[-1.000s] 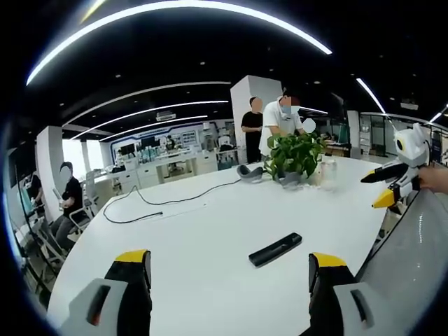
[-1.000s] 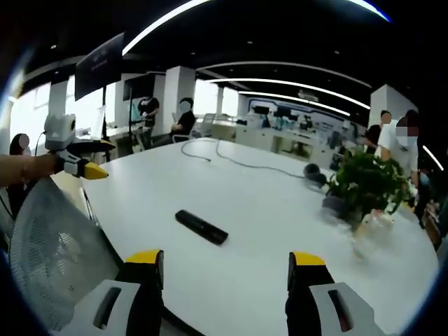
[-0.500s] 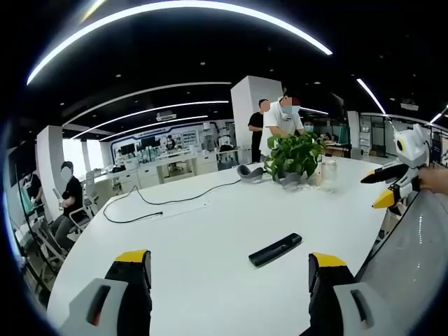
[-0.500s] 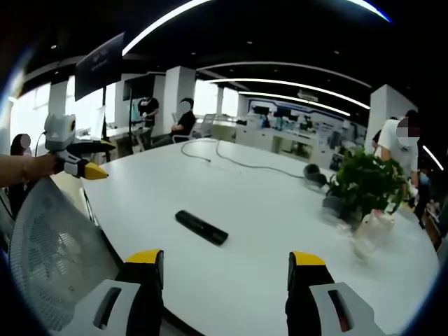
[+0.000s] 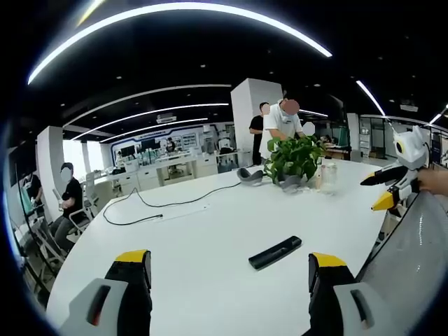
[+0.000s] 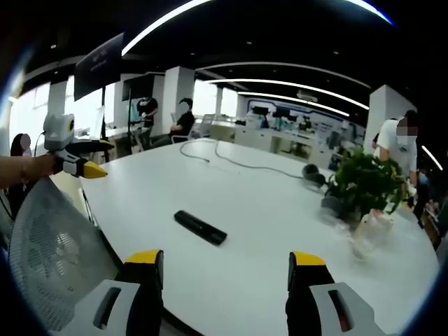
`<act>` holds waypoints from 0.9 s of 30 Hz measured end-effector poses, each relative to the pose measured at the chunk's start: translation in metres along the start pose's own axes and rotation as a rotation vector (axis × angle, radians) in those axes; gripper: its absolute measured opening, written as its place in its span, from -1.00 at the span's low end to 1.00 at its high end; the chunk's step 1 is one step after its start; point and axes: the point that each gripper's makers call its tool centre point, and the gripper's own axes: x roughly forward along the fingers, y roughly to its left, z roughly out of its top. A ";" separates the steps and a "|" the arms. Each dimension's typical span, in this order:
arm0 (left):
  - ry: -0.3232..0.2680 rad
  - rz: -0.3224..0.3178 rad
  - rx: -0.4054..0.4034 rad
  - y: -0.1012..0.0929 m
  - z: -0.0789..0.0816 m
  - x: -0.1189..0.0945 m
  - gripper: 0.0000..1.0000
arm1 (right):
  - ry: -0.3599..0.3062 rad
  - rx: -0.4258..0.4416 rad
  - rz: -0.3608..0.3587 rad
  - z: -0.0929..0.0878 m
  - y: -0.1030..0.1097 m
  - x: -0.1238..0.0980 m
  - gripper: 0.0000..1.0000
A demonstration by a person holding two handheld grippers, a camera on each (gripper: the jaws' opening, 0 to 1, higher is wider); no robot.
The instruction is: Press the specified remote control buttons in sequence, fully releasing each button before pressing the next.
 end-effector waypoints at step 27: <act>0.074 -0.165 0.029 -0.030 -0.012 0.008 0.98 | 0.078 -0.003 -0.095 -0.006 -0.011 0.005 0.50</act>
